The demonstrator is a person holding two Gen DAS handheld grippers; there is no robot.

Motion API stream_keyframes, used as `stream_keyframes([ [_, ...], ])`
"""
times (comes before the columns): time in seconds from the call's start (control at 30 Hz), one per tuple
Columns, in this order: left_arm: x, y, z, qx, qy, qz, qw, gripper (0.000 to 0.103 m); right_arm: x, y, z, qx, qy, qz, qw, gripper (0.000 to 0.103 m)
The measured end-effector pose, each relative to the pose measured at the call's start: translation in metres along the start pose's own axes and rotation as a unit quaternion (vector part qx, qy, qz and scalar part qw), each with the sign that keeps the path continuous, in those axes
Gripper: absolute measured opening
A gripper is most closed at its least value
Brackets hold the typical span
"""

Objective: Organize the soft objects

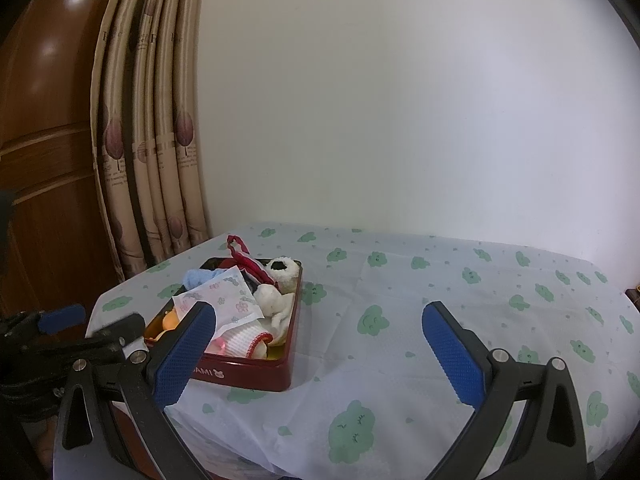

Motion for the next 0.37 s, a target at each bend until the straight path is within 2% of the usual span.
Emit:
stream_keyframes([
  [0.07, 0.000, 0.000, 0.000, -0.007, -0.007, -0.003, 0.9999, 0.085, -0.001, 0.000, -0.001, 0.000, 0.000, 0.001, 1.000, 0.103],
  [0.2, -0.003, 0.003, -0.008, 0.005, 0.014, 0.001, 0.9999, 0.085, 0.000, 0.003, -0.008, -0.004, 0.002, 0.003, 1.000, 0.103],
  [0.37, -0.002, 0.000, -0.010, 0.034, 0.029, -0.007, 0.9990, 0.085, 0.000, 0.015, -0.048, -0.033, 0.020, 0.021, 0.999, 0.103],
])
Point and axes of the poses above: each gripper's, at about its wrist camera, not at the fingertips, and y roughly the way its jaws point, z to its left, x to its top, the point moved 7 cm from there along y, roughly the way its jaws point, and after that the axes turned 4 degrees about y, right-handed, at the moved point
